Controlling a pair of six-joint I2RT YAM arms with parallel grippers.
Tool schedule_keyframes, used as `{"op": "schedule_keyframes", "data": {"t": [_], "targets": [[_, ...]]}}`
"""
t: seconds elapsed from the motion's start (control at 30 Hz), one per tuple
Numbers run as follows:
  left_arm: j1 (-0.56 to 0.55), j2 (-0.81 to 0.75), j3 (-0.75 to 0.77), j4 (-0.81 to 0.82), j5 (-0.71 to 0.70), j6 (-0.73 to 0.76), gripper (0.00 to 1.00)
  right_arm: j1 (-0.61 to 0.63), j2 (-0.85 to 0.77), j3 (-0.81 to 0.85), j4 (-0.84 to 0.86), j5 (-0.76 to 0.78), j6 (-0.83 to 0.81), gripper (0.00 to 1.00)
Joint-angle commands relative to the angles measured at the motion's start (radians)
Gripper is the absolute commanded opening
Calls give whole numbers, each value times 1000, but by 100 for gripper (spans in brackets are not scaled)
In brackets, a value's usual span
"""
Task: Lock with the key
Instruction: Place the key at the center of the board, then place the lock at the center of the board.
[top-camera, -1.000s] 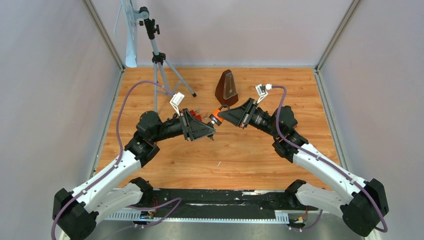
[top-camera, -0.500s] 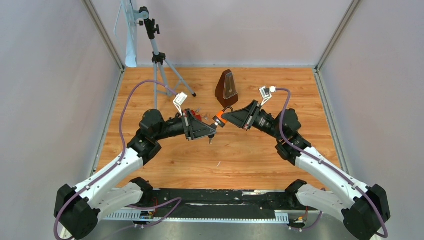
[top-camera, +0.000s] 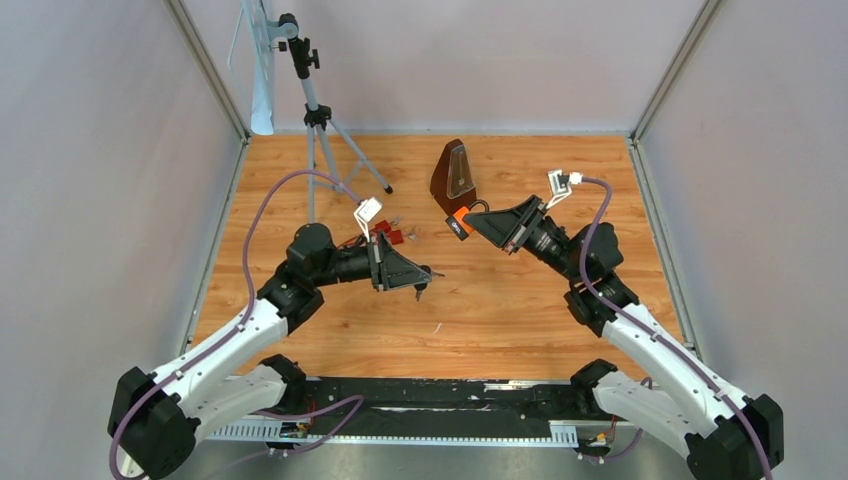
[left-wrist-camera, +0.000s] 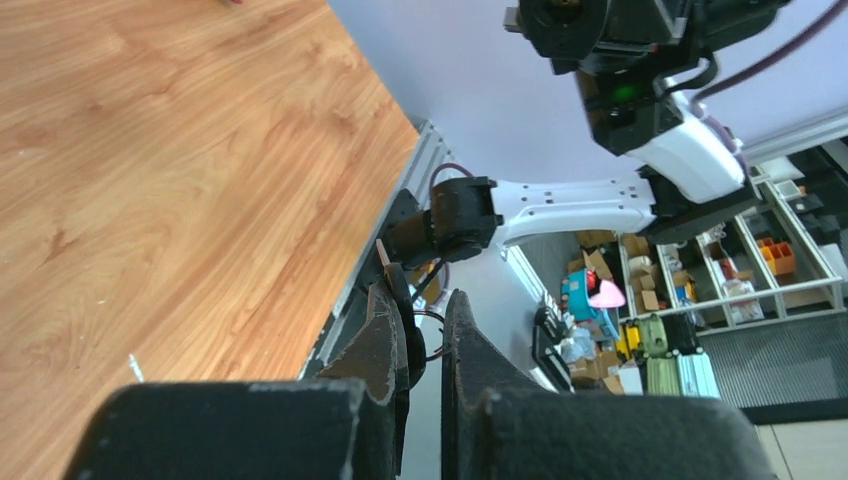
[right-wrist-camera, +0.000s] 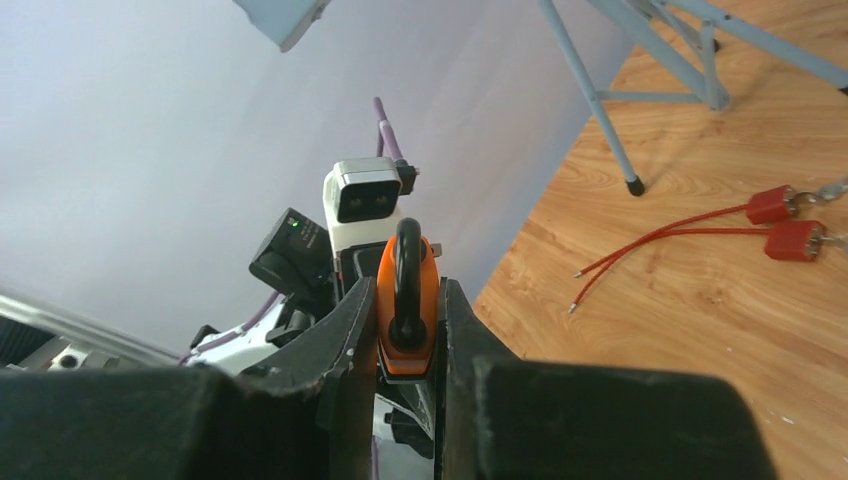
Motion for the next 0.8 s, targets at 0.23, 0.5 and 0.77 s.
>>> {"op": "schedule_keyframes", "data": {"t": [0.23, 0.5, 0.77], "targets": [[-66, 374, 203, -108, -247, 216, 0, -243, 35, 12, -313, 103, -149, 0], [-156, 905, 603, -24, -423, 267, 0, -473, 179, -21, -370, 79, -202, 0], [-174, 1225, 827, 120, -579, 200, 0, -479, 326, -72, -374, 74, -222, 0]]}}
